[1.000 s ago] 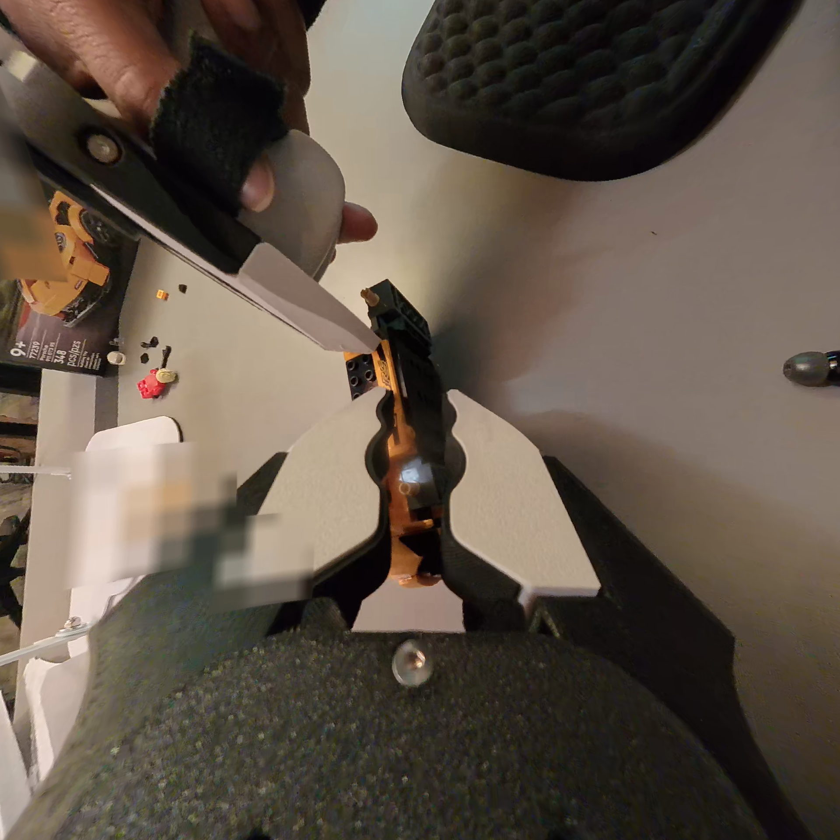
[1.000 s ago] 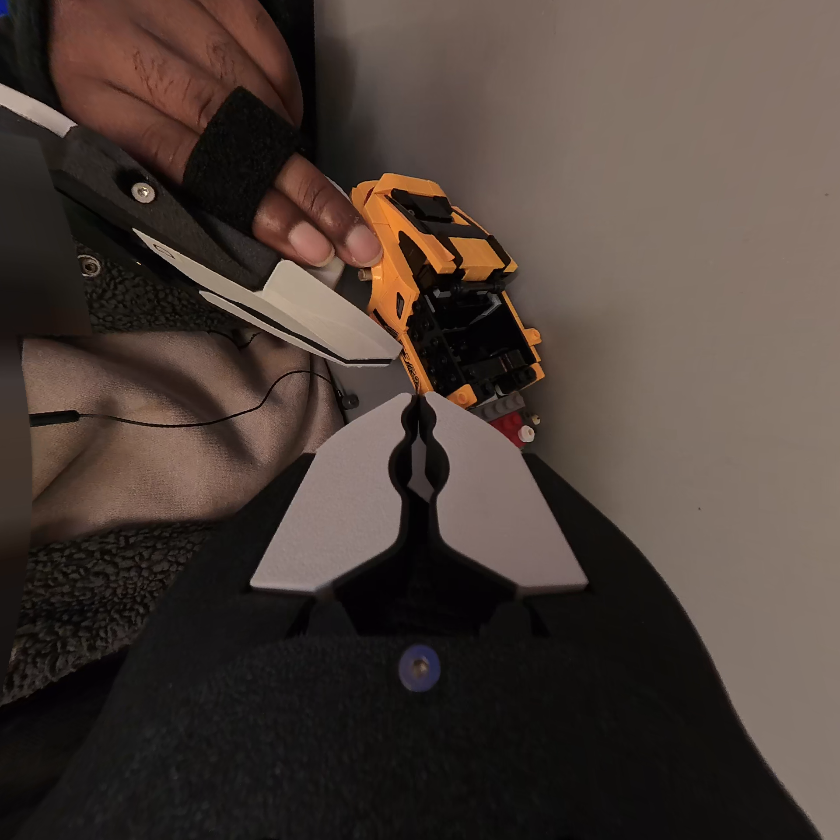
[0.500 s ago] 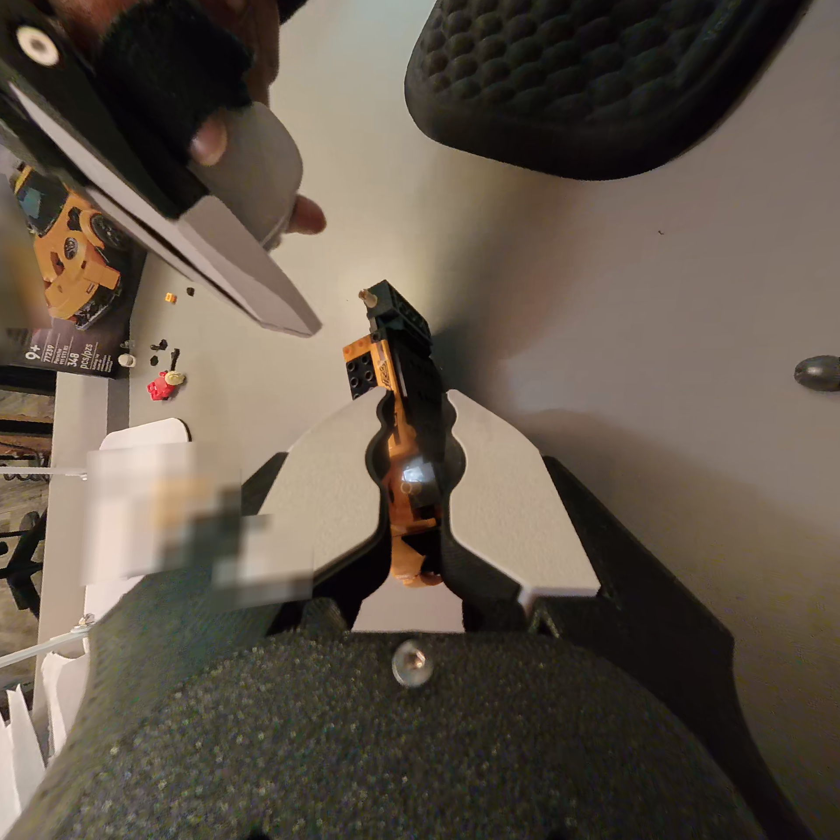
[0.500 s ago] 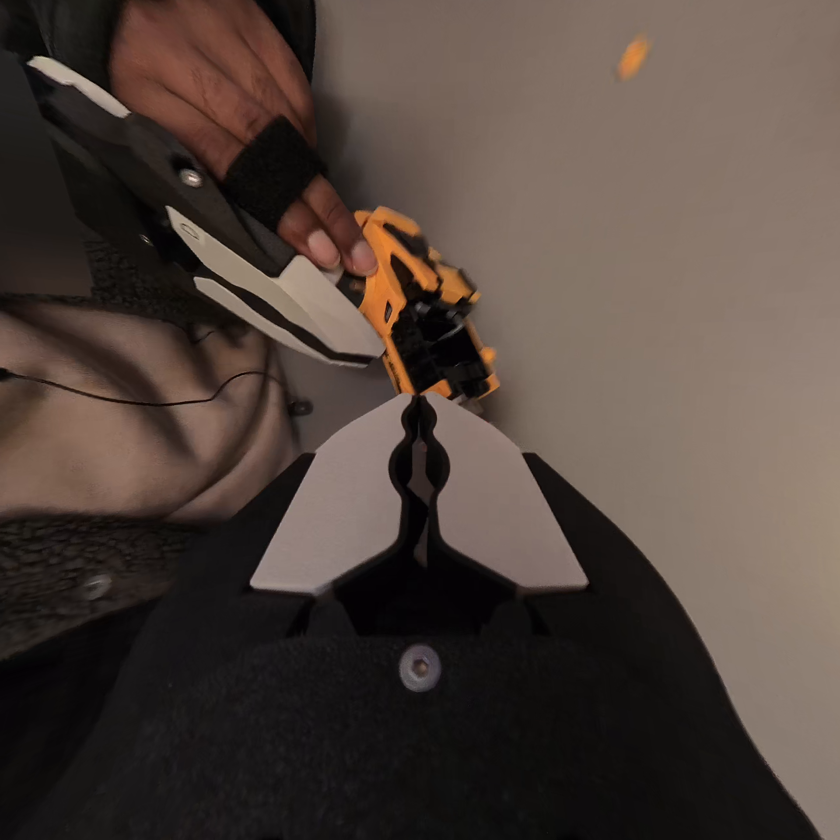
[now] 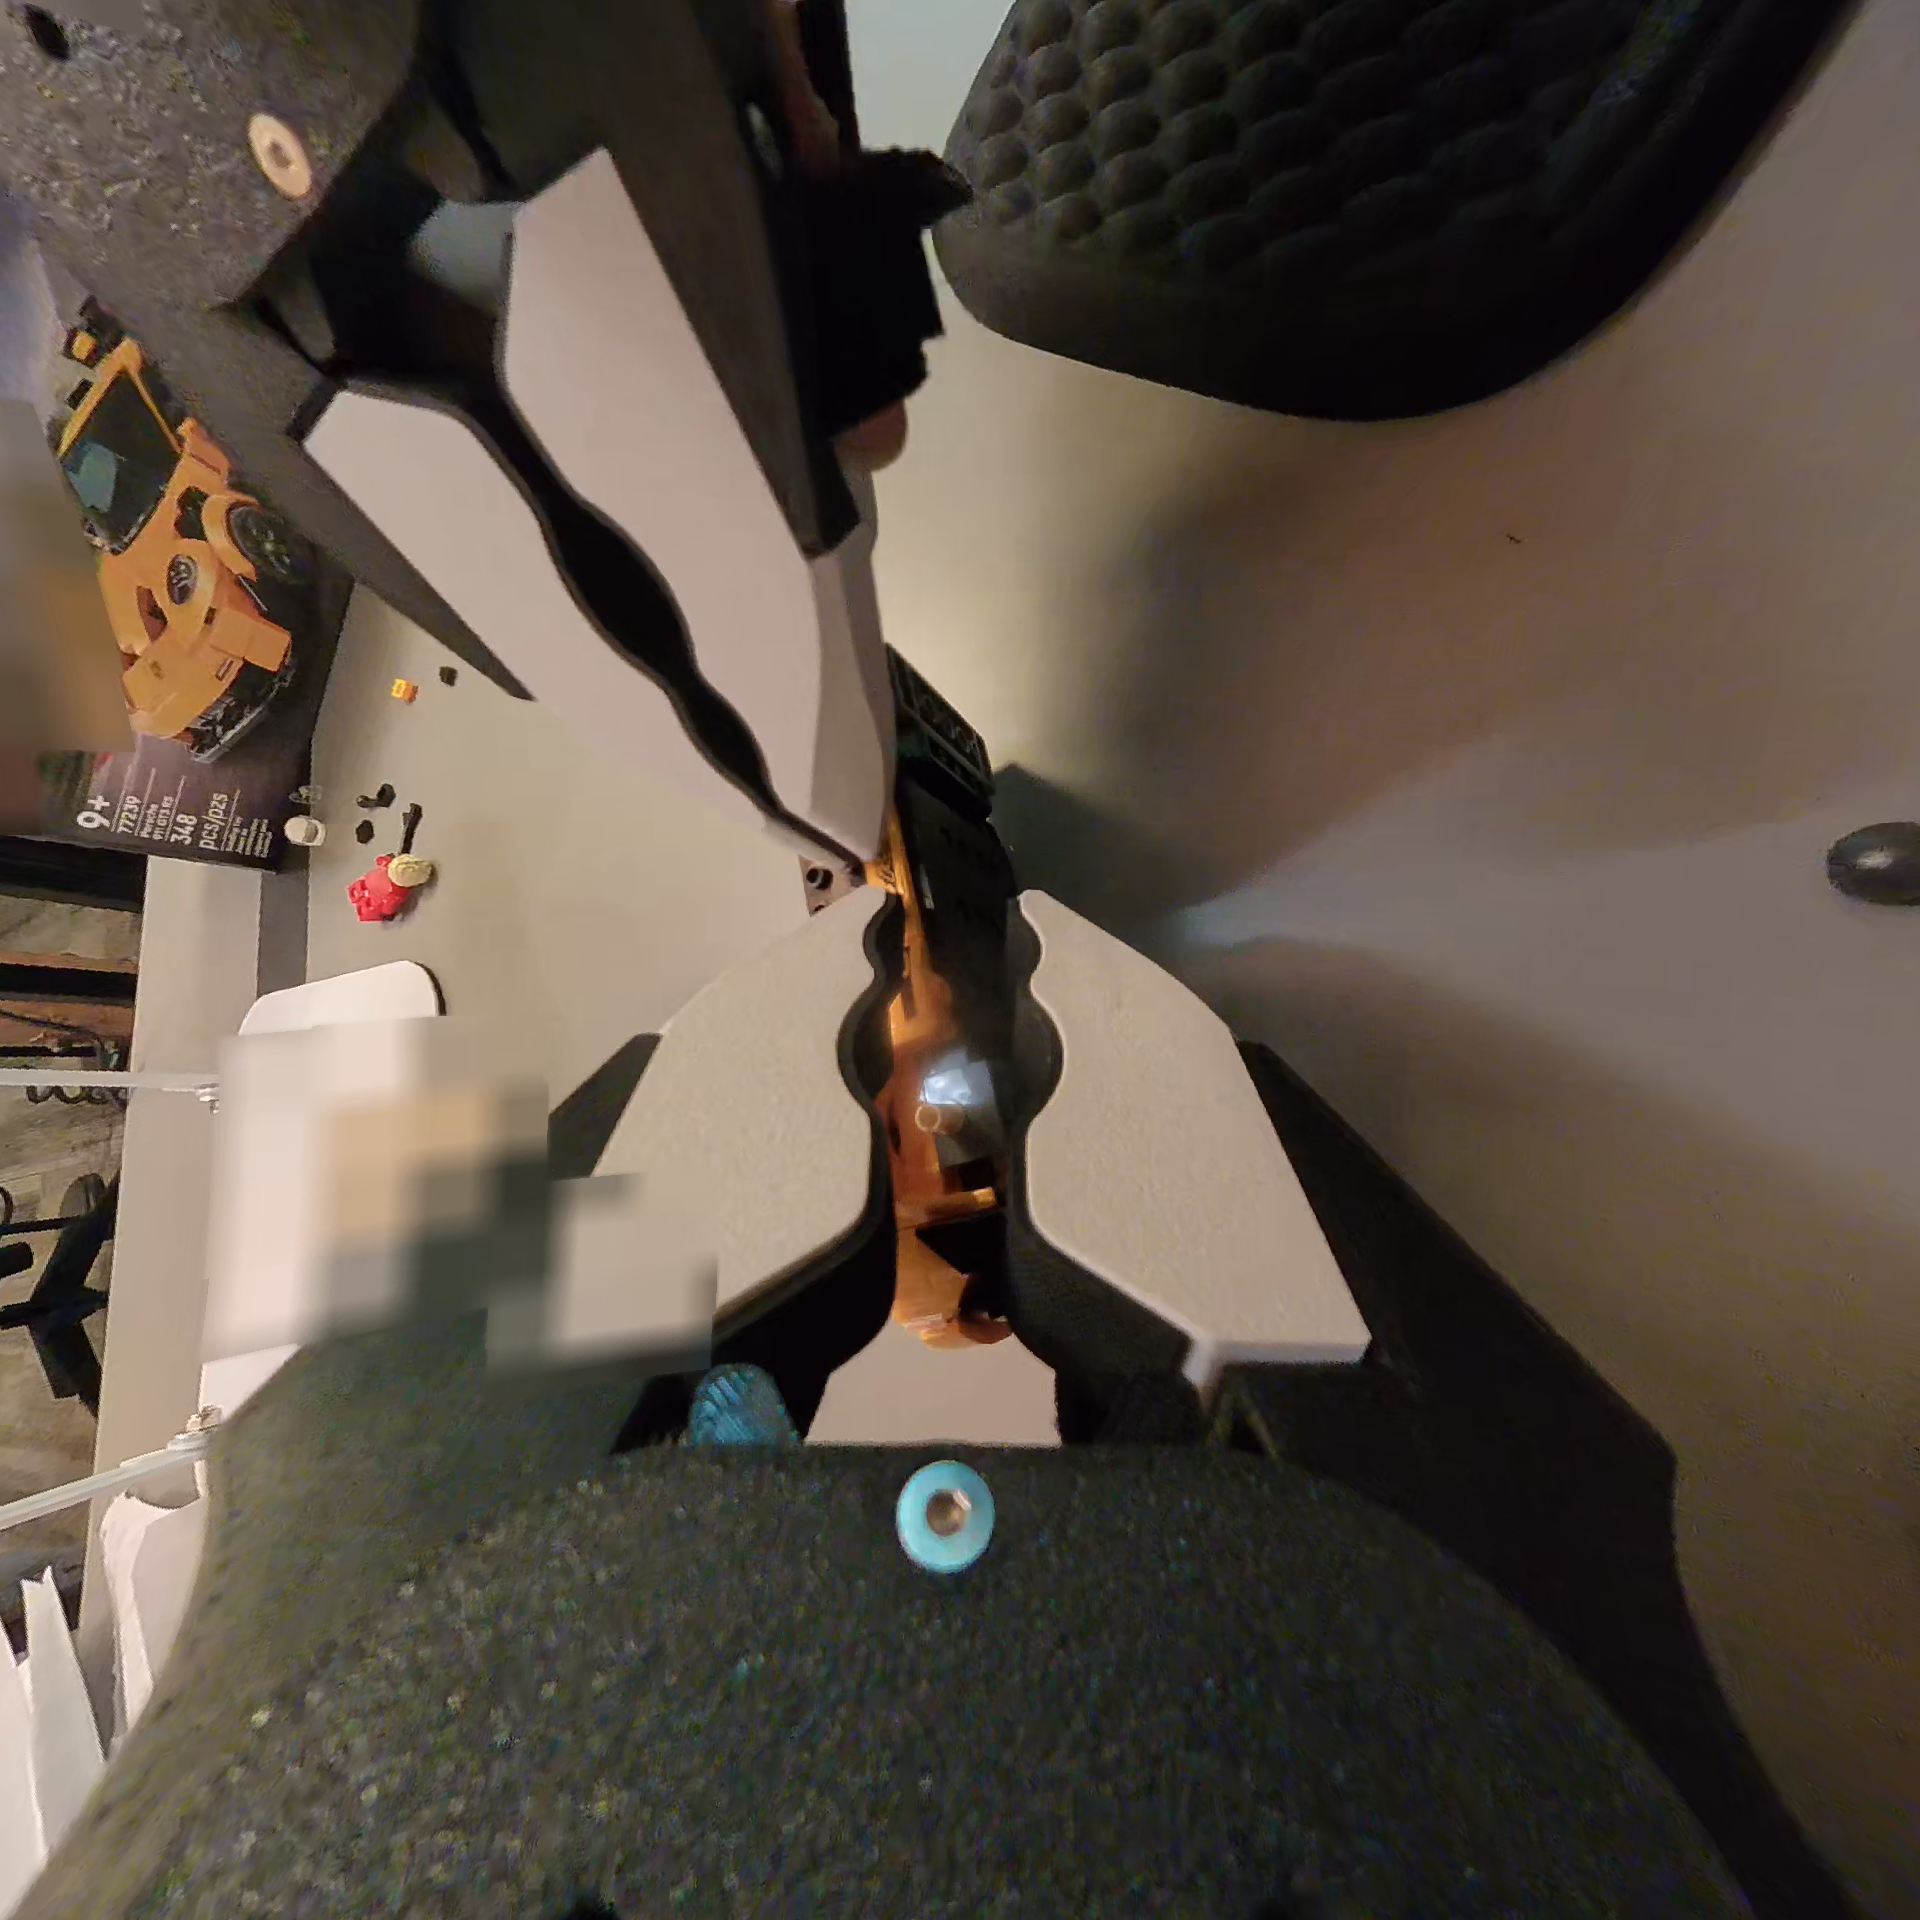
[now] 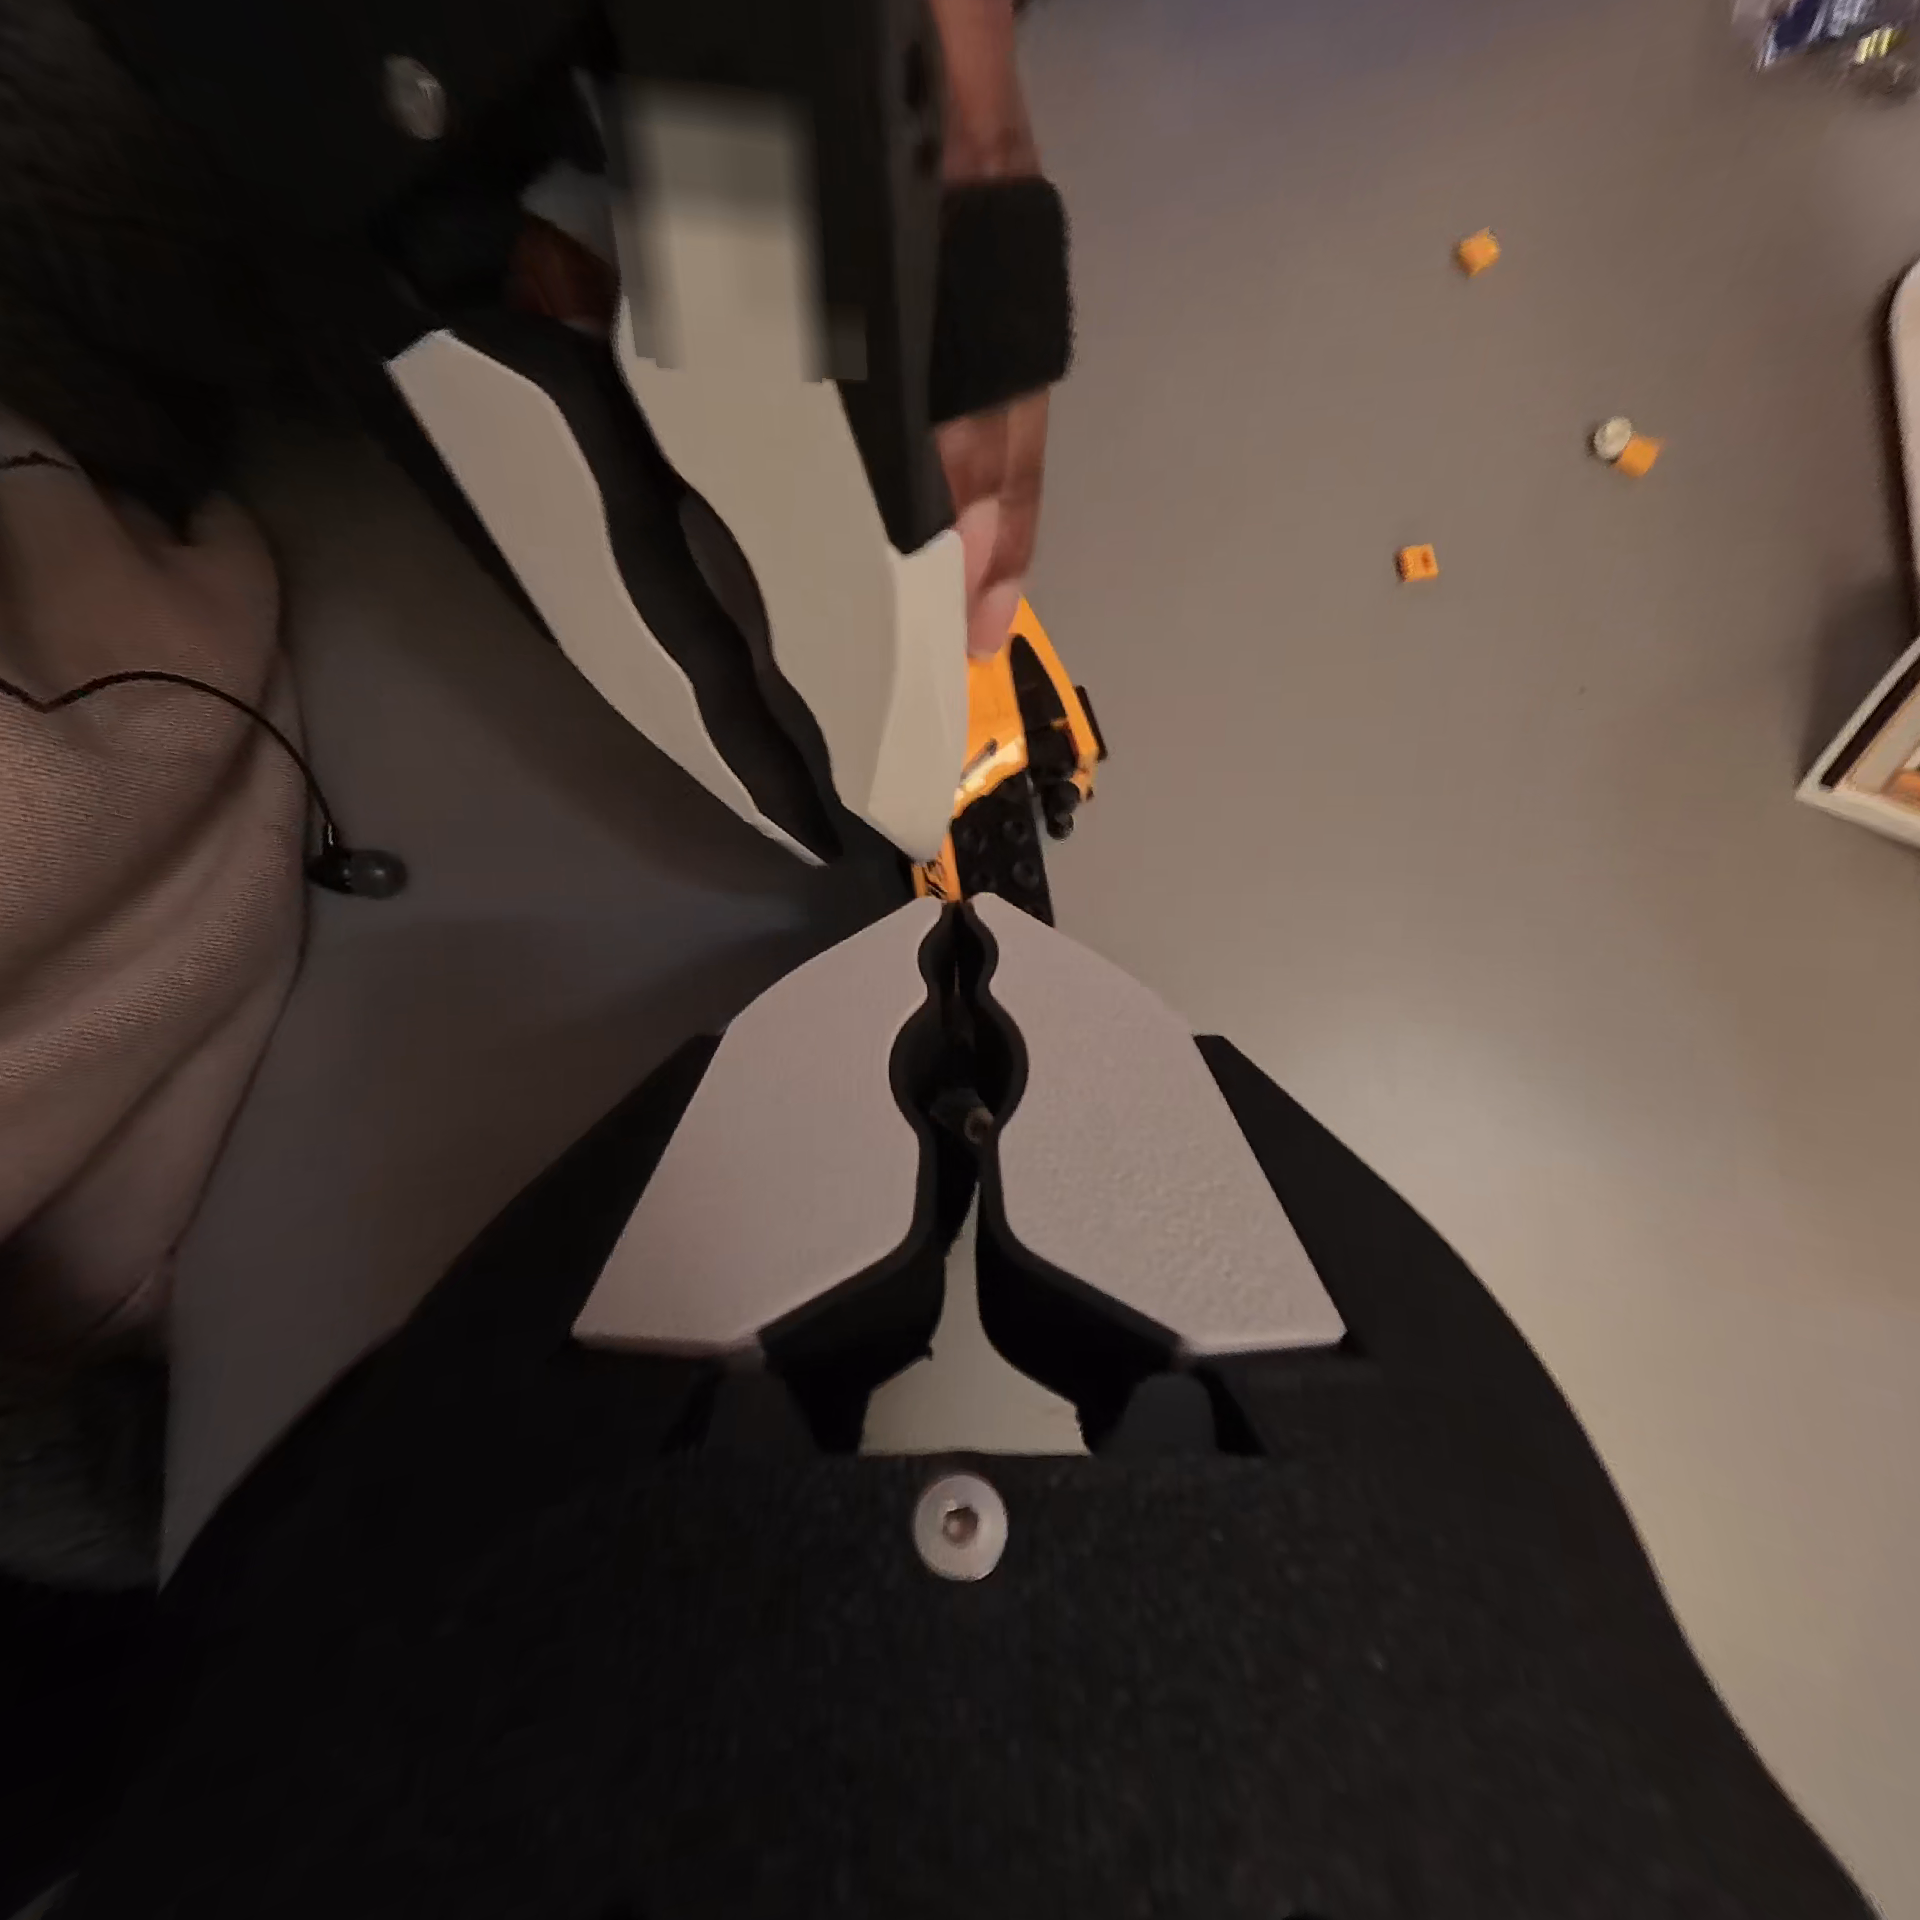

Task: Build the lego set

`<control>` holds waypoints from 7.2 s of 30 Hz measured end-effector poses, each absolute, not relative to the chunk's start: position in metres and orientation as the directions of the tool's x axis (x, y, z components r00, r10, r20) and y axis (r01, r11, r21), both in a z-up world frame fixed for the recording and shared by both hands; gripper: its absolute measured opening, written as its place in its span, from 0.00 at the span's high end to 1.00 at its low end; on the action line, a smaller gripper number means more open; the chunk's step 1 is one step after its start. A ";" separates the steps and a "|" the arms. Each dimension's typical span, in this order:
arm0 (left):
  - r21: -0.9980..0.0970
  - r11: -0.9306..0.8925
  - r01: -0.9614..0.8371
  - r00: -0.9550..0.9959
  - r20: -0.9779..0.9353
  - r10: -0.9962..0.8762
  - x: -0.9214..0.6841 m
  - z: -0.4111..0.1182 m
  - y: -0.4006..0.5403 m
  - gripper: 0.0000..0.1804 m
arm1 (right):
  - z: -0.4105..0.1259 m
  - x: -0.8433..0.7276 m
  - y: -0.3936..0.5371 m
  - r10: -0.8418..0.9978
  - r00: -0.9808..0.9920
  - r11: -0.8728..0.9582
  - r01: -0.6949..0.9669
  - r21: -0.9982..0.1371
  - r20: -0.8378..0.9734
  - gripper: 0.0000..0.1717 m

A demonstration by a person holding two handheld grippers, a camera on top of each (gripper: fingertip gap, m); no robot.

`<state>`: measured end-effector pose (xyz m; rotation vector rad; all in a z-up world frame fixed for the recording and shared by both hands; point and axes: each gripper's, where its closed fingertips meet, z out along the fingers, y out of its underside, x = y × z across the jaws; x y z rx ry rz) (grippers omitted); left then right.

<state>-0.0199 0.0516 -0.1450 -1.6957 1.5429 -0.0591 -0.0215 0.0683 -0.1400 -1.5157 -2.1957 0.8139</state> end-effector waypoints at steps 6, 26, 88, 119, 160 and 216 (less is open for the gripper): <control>-0.591 0.088 -0.802 0.251 -0.467 -0.848 -0.020 -0.145 0.052 0.90 | -0.142 -0.011 0.077 0.928 -0.369 0.272 0.762 -0.588 -0.050 1.00; -0.585 0.101 -0.805 0.242 -0.479 -0.844 -0.019 -0.146 0.053 0.91 | -0.140 -0.017 0.068 0.914 -0.407 0.326 0.738 -0.590 -0.003 1.00; -0.796 -0.333 -0.505 0.624 -0.071 -0.779 -0.077 -0.169 0.047 0.78 | -0.140 -0.044 0.059 0.901 -0.432 0.377 0.741 -0.556 0.035 1.00; -0.746 -0.012 -0.666 0.513 -0.446 -0.734 -0.077 -0.163 0.056 0.78 | -0.138 -0.006 0.081 0.924 -0.263 0.353 0.317 -0.880 0.276 0.69; -0.997 0.039 -0.070 0.955 -0.078 -0.285 -0.190 -0.069 0.085 1.00 | -0.058 -0.003 0.220 0.905 0.423 0.072 -0.069 -0.995 0.036 1.00; -0.988 0.153 -0.002 0.985 -0.029 -0.171 -0.166 0.061 0.310 1.00 | 0.013 -0.066 0.269 0.805 0.586 0.248 -0.183 -0.951 0.097 0.98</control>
